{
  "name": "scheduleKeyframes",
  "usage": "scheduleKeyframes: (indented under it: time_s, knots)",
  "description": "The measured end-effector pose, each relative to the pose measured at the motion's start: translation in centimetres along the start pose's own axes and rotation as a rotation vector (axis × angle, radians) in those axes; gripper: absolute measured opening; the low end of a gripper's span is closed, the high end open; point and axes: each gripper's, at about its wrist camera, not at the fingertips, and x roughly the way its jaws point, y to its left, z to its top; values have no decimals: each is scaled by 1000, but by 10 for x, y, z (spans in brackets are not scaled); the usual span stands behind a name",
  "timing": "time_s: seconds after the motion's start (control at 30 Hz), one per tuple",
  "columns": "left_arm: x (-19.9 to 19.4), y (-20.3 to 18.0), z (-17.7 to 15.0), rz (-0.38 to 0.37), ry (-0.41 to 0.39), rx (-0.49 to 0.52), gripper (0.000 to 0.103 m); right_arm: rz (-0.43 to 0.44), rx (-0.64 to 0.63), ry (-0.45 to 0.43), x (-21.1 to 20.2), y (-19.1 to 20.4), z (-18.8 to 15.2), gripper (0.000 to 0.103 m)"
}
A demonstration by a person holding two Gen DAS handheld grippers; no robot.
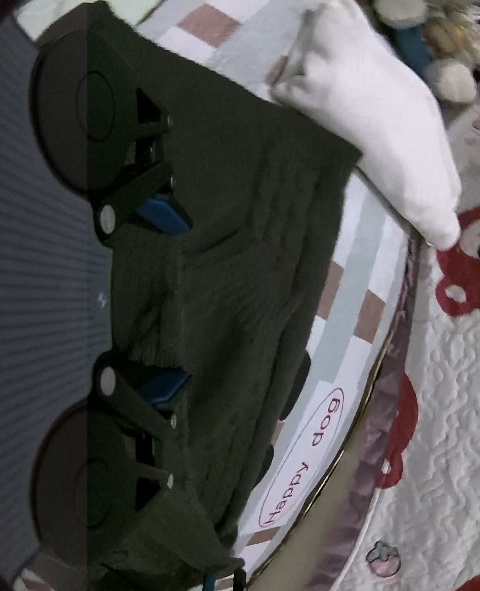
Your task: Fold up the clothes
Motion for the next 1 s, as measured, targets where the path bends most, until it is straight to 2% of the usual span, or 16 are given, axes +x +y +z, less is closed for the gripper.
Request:
scheduleKeyframes:
  time_s: [0.07,0.13,0.17,0.2,0.27,0.33,0.47,0.53,0.6,0.63,0.7,0.73,0.8,0.87,0.93,1.0]
  knots:
    - [0,-5,-13,-23,22,49,79,-42,-47,49,13,3,-6,71]
    - [0,-9,-23,-46,45,89,69,-56,-86,72,17,1,-11,57]
    - [0,-11,-25,-59,52,102,65,-45,-100,75,14,0,-12,36]
    - [-2,-12,-24,-71,57,110,57,-33,-109,80,10,-2,-12,21]
    - [-7,-12,-20,-115,63,103,38,-27,-134,93,0,-1,-11,17]
    - [-14,-12,-19,-187,88,60,13,-43,-200,110,-7,3,-13,16]
    - [-29,-17,-35,-344,183,-37,4,-95,-291,206,-4,2,-28,8]
    - [-33,-26,-42,-354,209,-8,4,-145,-312,257,3,-3,-34,8]
    - [-39,-39,-42,-293,167,94,4,-173,-324,260,4,-2,-35,8]
    - [-43,-44,-39,-256,117,151,6,-163,-317,238,-1,1,-33,9]
    - [-51,-47,-33,-185,14,214,9,-120,-293,174,-16,11,-26,18]
    - [-53,-45,-29,-175,-14,205,14,-100,-279,137,-26,18,-23,25]
    - [-53,-36,-23,-177,-43,147,18,-52,-269,62,-40,30,-16,64]
    - [-51,-28,-25,-167,-27,101,18,-39,-239,-36,-43,38,-11,76]
    - [-47,-27,-27,-136,-15,98,18,-73,-246,-97,-29,44,-10,80]
    - [-47,-26,-27,-116,-15,97,18,-177,-333,-97,-5,50,-15,80]
